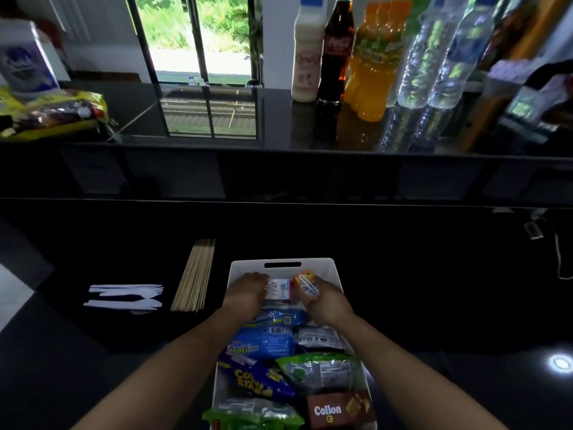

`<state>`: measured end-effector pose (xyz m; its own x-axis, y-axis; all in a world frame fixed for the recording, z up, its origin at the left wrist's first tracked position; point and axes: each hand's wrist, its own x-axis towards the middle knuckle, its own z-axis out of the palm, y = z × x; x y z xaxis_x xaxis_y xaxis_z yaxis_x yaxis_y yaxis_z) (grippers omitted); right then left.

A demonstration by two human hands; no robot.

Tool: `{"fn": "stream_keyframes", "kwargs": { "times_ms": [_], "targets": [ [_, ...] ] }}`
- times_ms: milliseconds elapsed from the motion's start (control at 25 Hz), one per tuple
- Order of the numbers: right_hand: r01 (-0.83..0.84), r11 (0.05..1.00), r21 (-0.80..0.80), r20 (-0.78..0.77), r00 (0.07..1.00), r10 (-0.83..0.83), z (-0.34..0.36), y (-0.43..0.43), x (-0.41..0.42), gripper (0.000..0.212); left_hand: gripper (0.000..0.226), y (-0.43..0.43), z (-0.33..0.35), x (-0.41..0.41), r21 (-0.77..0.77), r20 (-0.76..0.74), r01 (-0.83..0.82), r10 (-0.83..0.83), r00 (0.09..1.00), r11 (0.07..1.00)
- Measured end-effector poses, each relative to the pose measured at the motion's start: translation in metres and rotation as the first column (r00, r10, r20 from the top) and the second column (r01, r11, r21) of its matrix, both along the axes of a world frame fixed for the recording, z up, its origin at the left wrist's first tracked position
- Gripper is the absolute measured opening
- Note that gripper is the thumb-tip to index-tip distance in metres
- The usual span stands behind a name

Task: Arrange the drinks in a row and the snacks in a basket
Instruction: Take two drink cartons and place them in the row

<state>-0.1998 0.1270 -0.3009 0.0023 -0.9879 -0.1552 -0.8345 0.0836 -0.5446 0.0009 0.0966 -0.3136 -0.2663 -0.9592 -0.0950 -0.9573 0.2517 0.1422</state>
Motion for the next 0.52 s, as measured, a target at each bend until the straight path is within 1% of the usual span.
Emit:
{"fn": "stream_keyframes", "kwargs": {
  "times_ms": [80,160,240,320,400,440,480,520],
  "targets": [
    [-0.030,0.997,-0.066,0.039,0.999,0.033,0.022,0.011,-0.001,0.037,0.056,0.010,0.017,0.010,-0.080,-0.088,0.012,-0.019,0.996,0.997],
    [-0.049,0.986,-0.158,0.079,0.995,0.062,0.048,0.023,0.001,0.035,0.054,0.023,0.049,0.021,-0.219,-0.127,0.044,-0.074,0.989,0.975],
    [-0.026,0.964,-0.263,0.210,0.974,0.083,0.076,0.037,0.004,0.036,0.052,0.037,0.084,0.032,-0.388,-0.130,0.098,-0.159,0.979,0.916],
    [-0.004,0.945,-0.327,0.407,0.902,0.145,0.108,0.055,0.008,0.038,0.053,0.056,0.117,0.044,-0.520,-0.116,0.117,-0.205,0.972,0.846],
    [-0.020,0.929,-0.370,0.548,0.803,0.235,0.139,0.070,0.012,0.039,0.056,0.074,0.147,0.054,-0.601,-0.118,0.110,-0.224,0.967,0.792],
    [-0.014,0.921,-0.390,0.583,0.770,0.259,0.152,0.076,0.014,0.045,0.057,0.081,0.162,0.059,-0.638,-0.123,0.108,-0.239,0.963,0.763],
    [0.003,0.910,-0.415,0.589,0.763,0.266,0.165,0.078,0.015,0.053,0.059,0.087,0.177,0.063,-0.670,-0.128,0.104,-0.252,0.959,0.735],
    [0.023,0.887,-0.462,0.565,0.778,0.274,0.179,0.078,0.015,0.060,0.062,0.091,0.194,0.066,-0.700,-0.132,0.099,-0.264,0.956,0.707]
  ]
}}
